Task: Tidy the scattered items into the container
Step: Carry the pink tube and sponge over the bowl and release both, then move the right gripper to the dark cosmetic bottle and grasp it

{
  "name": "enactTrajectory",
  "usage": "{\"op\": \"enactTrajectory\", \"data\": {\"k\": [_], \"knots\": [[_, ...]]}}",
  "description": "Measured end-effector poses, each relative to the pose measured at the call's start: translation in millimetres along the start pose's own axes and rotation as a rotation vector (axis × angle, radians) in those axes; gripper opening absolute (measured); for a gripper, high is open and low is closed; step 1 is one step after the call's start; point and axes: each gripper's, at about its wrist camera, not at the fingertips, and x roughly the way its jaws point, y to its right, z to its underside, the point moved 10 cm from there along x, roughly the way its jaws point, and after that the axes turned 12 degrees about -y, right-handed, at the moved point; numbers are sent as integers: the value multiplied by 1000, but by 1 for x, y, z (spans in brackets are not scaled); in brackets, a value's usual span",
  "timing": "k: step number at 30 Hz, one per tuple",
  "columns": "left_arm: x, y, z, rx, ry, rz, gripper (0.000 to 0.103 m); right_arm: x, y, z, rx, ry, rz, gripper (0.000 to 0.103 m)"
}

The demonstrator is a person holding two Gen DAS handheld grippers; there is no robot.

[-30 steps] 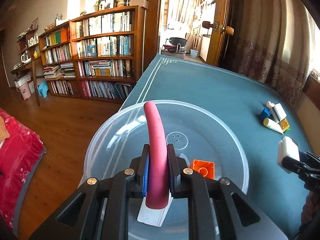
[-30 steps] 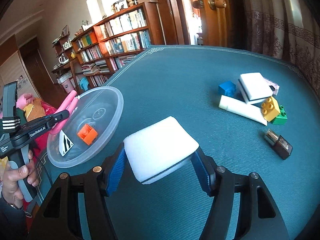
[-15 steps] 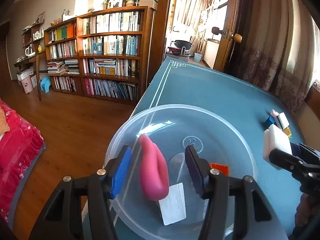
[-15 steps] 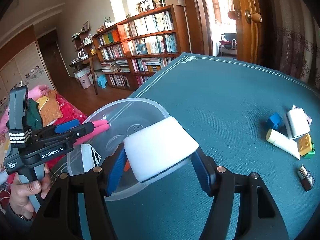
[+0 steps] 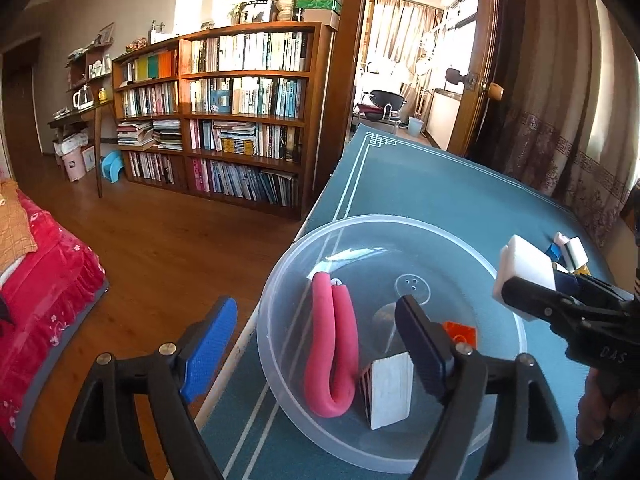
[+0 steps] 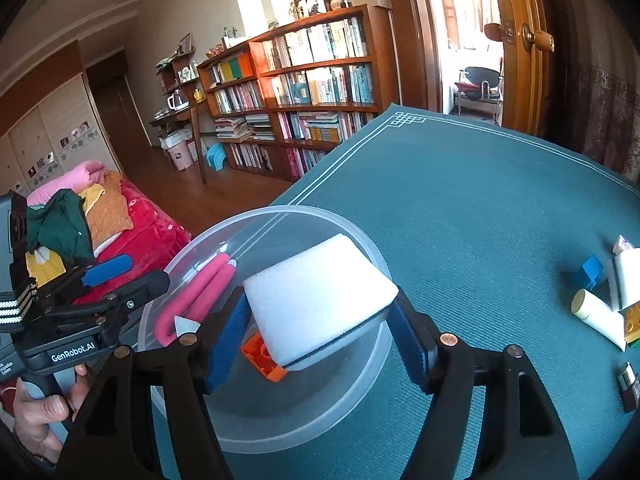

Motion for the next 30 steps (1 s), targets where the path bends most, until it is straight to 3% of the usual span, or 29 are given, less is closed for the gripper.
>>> {"op": "enactTrajectory", "data": {"k": [9,18,30], "knots": [[1,10,3,24,-6,-7,95,2,6,6,39,-15,-28,74],[-2,14,5,25,-10,-3,95,-3,0,5,6,10,-27,81],[-4,20,7,19,-10,-1,95,-11,8,27,17,-10,-47,81]]}}
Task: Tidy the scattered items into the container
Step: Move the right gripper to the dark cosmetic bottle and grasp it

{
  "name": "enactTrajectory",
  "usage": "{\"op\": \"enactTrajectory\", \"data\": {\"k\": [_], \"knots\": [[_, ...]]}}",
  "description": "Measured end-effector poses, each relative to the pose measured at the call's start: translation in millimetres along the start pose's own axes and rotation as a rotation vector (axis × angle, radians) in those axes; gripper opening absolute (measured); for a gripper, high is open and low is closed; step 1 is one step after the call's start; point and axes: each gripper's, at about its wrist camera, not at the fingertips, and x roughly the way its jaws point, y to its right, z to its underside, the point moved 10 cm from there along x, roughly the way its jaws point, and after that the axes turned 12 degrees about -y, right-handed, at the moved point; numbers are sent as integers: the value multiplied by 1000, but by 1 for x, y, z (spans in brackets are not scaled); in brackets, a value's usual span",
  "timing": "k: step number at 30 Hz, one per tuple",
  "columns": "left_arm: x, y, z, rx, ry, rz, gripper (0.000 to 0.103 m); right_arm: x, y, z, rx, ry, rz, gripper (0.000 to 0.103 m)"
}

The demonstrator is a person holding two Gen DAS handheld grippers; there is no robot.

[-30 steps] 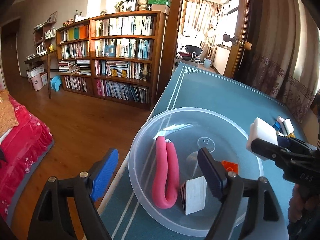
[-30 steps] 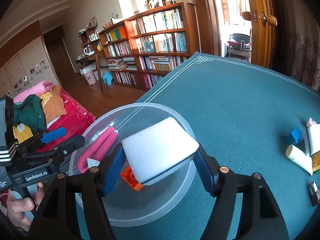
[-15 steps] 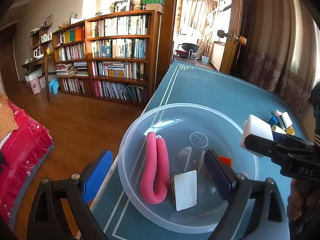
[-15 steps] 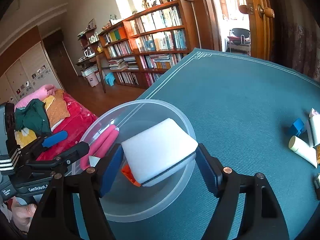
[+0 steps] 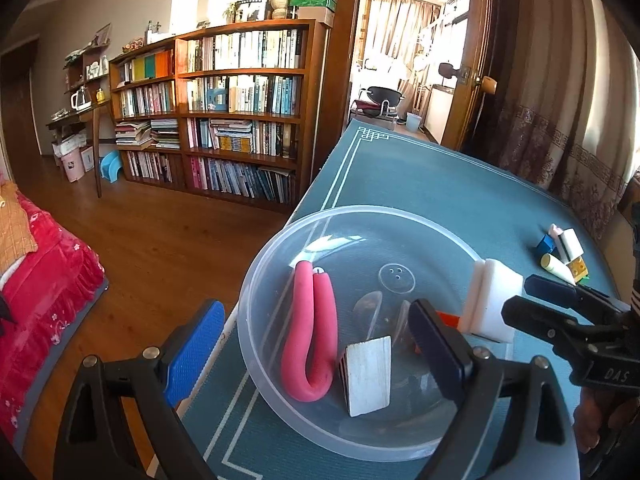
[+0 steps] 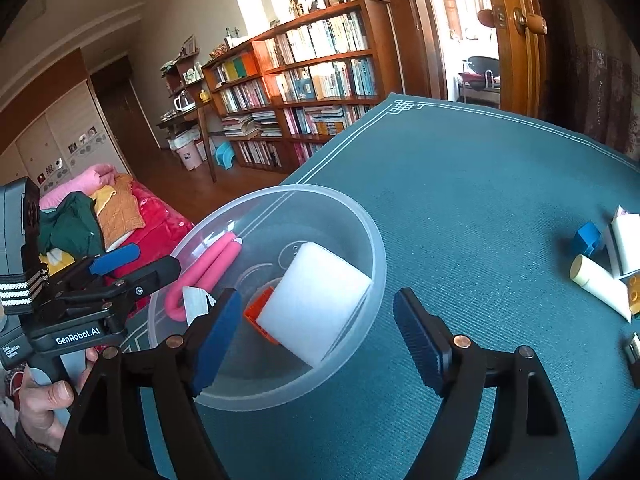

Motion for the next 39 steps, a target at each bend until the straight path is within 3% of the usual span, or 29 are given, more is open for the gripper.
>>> {"op": "enactTrajectory", "data": {"k": [11,17,20,23,33,39], "knots": [[-3,45,-4,91,2,27,95,-27,53,28,81,11,83,81],[-4,80,-9,159,0,44,95,-50,115,48,196,34,173,81],[-6,101,-9,194,9,56,103,-66,151,58,265,54,220,81],[-7,122,-8,235,8,69,103,-85,183,65,313,83,267,81],[-3,187,1,330,-11,111,103,-115,257,86,342,97,377,81],[0,222,8,383,-20,123,103,-98,267,87,269,38,382,56]]}}
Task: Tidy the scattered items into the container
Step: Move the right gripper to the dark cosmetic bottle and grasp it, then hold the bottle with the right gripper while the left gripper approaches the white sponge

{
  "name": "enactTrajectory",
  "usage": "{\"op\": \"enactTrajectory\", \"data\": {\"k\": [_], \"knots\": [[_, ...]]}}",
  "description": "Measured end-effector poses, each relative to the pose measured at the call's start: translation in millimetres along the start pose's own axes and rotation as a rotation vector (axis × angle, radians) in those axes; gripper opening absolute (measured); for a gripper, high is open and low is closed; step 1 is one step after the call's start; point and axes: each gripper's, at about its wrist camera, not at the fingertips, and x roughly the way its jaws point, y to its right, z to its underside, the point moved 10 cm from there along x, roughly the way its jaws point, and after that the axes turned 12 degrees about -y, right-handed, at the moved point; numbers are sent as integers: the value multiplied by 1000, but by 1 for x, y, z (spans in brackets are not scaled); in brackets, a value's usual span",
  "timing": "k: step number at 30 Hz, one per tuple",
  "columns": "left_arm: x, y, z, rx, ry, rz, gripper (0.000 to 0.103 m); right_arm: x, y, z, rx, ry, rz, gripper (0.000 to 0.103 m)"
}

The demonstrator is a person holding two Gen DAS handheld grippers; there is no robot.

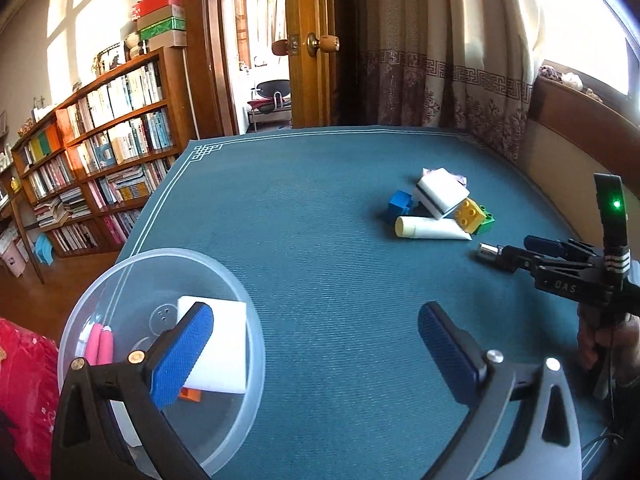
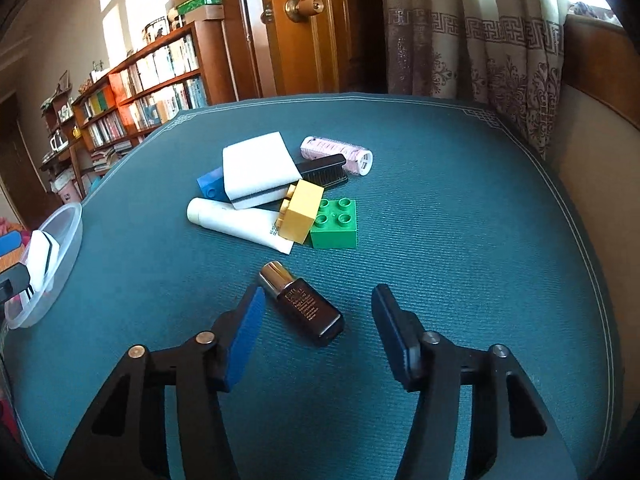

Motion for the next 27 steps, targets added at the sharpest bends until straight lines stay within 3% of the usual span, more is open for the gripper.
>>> {"op": "enactTrajectory", "data": {"k": [3,7,10,18,27], "knots": [[4,13,-3,14,-6,12,103,9,-6,-2,-55,-12,-3,54],[11,25,-8,13,-20,38,103,24,-7,0,-57,-71,-52,32],[17,32,-13,12,-26,51,103,24,-3,1,-69,-75,-35,23],[40,57,-36,32,-47,83,103,13,10,17,-38,-75,-22,22],[69,93,-78,147,-9,76,103,8,21,23,41,-55,-69,22]]}}
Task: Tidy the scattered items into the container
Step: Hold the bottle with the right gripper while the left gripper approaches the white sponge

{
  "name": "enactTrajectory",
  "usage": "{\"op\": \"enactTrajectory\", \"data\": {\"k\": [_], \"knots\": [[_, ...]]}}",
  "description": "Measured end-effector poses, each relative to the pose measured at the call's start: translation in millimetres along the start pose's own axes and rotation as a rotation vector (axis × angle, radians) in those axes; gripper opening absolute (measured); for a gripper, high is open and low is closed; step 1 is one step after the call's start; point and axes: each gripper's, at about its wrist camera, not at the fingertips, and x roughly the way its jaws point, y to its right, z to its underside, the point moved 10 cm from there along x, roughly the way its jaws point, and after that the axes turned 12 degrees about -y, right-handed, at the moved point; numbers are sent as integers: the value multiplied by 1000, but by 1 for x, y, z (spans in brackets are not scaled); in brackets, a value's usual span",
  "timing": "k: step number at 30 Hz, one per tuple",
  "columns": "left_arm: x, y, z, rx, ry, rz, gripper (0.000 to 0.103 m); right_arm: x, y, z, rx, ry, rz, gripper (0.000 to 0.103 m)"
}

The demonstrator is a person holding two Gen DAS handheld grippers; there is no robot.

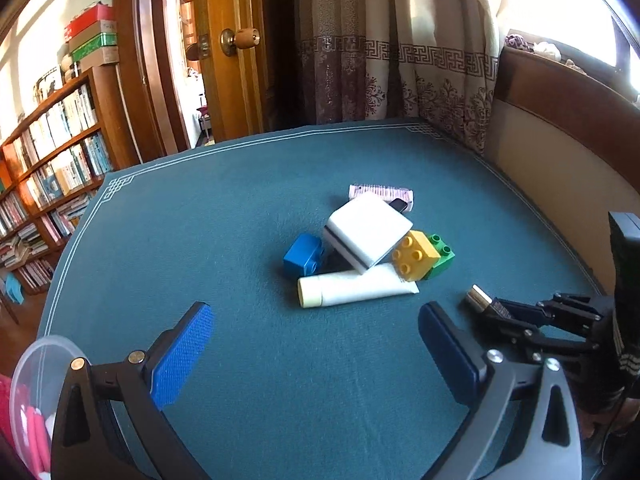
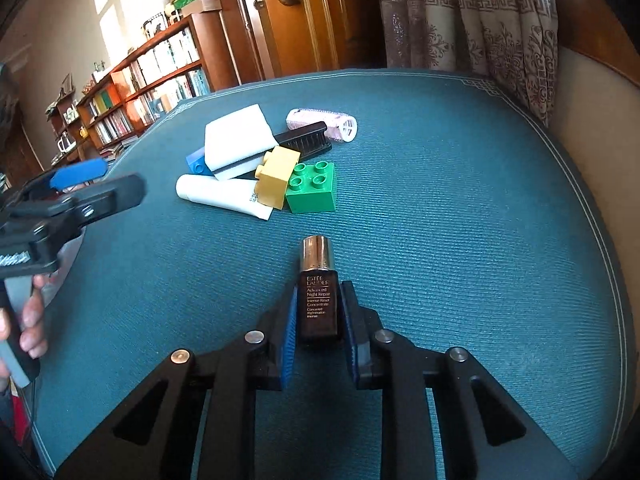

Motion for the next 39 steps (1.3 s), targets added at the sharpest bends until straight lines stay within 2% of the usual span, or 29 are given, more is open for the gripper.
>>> {"op": "enactTrajectory", "data": {"k": [7,10,15,19,27,29,33,35,39], "knots": [[35,11,-23,82,-38,-33,103,-1,2,0,24,5,-38,22],[43,19,-33,154,-27,-77,103,-1,3,-1,29,6,-48,22],[53,26,-44,240,-9,-106,103,-1,3,-1,30,6,-50,22],[60,20,-51,247,-13,-102,103,-1,2,-2,34,6,-53,22],[67,17,-60,219,-11,-42,101,1,3,-2,46,8,-70,22],[68,17,-58,200,-20,-9,95,1,4,-2,49,9,-73,22],[73,18,-50,173,-58,17,64,1,5,-2,64,12,-91,22],[71,18,-48,173,-45,0,61,1,5,-2,71,13,-101,23],[61,16,-46,138,-27,21,59,0,5,-1,78,15,-111,22]]}}
